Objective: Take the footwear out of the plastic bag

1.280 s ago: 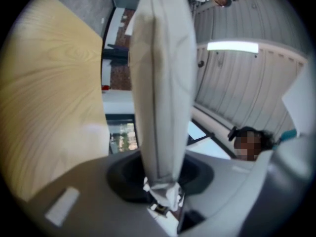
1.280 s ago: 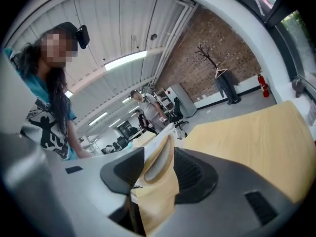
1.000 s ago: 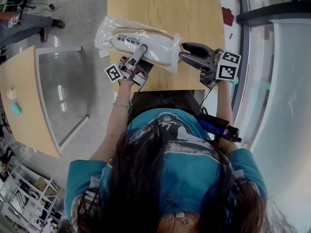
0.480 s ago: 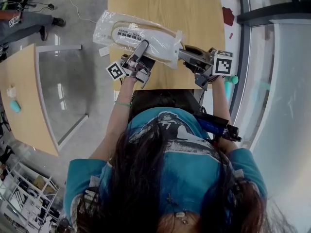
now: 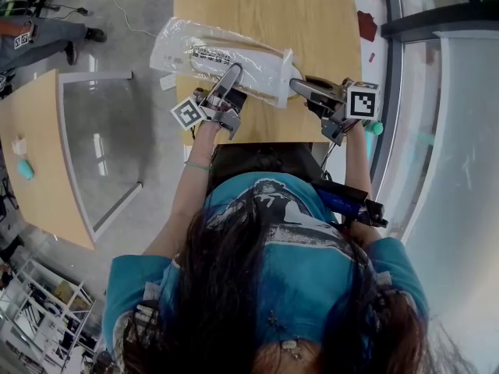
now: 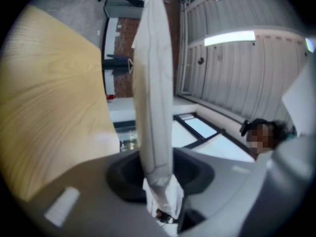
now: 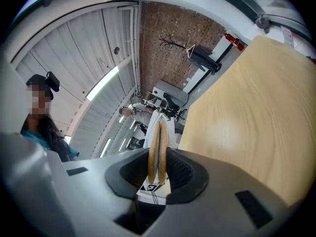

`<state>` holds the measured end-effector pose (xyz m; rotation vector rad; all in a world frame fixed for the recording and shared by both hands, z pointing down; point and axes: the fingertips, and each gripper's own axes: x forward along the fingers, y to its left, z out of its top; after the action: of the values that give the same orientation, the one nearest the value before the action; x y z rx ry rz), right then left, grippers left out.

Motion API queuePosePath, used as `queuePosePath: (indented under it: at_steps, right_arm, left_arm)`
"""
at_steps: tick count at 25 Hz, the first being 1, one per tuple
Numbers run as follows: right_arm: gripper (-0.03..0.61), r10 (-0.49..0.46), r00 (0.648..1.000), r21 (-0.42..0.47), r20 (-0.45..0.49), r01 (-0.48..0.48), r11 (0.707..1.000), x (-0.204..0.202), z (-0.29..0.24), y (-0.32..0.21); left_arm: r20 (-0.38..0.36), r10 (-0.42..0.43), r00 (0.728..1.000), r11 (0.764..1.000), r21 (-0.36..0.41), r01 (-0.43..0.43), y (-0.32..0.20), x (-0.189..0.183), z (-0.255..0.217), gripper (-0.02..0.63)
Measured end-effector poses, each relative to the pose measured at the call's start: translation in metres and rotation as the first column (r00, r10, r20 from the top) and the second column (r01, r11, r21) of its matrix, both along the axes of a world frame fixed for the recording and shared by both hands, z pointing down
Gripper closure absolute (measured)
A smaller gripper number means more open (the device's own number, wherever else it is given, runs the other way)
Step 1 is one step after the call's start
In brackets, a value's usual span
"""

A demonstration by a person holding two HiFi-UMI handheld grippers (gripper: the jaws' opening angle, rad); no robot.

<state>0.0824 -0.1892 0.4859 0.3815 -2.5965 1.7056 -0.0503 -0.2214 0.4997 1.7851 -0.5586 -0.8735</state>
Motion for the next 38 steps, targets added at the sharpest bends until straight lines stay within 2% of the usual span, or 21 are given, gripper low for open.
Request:
queuePosePath:
  at_steps: [8, 13, 18, 22, 26, 28, 30, 32, 33, 34, 38]
  right_arm:
    - [0.486, 0.019, 0.995, -0.017, -0.096, -0.021, 1.0, 0.03, 0.019, 0.005]
    - [0.486, 0.043, 0.988, -0.01, -0.146, -0.045, 0.999, 0.043, 0.026, 0.002]
    - [0.486, 0.059, 0.991, -0.018, -0.122, -0.061, 0.998, 0.039, 0.018, 0.001]
    - [0.486, 0.074, 0.988, -0.023, -0.138, -0.078, 0.997, 0.049, 0.024, 0.003]
    - [0.486, 0.094, 0.982, -0.039, -0.163, -0.102, 0.994, 0.057, 0.033, 0.003]
    - [0.486, 0.09, 0.982, -0.027, -0.168, -0.095, 0.995, 0.055, 0.031, 0.001]
    - [0.486, 0.103, 0.975, -0.033, -0.196, -0.112, 0.993, 0.059, 0.035, 0.0]
    - [0.486, 0.117, 0.964, -0.038, -0.238, -0.129, 0.991, 0.066, 0.042, 0.0]
    - [0.486, 0.117, 0.959, -0.038, -0.259, -0.132, 0.991, 0.069, 0.045, 0.0]
    - [0.486, 0.114, 0.953, -0.038, -0.28, -0.13, 0.991, 0.073, 0.047, 0.0]
    - [0.486, 0.107, 0.938, -0.03, -0.331, -0.124, 0.992, 0.077, 0.053, 0.001]
  left_arm:
    - [0.171, 0.035, 0.985, 0.999, -0.045, -0.028, -0.008, 0.005, 0.026, 0.5]
    - [0.24, 0.058, 0.969, 0.997, -0.065, -0.044, -0.019, 0.007, 0.036, 0.5]
    - [0.276, 0.052, 0.96, 0.996, -0.081, -0.03, -0.03, 0.002, 0.045, 0.499]
    - [0.306, 0.05, 0.951, 0.996, -0.079, -0.027, -0.034, -0.002, 0.056, 0.499]
    - [0.314, 0.022, 0.949, 0.993, -0.12, 0.017, -0.041, -0.011, 0.068, 0.497]
    - [0.346, 0.006, 0.938, 0.99, -0.136, 0.044, -0.044, -0.017, 0.07, 0.495]
    - [0.433, -0.042, 0.9, 0.977, -0.169, 0.127, -0.047, -0.034, 0.08, 0.495]
    - [0.568, -0.097, 0.817, 0.945, -0.204, 0.254, -0.05, -0.063, 0.097, 0.584]
    - [0.62, -0.108, 0.777, 0.933, -0.207, 0.295, -0.051, -0.074, 0.103, 0.608]
    - [0.652, -0.106, 0.751, 0.93, -0.203, 0.307, -0.051, -0.081, 0.105, 0.614]
    - [0.72, -0.077, 0.689, 0.945, -0.168, 0.281, -0.056, -0.087, 0.104, 0.615]
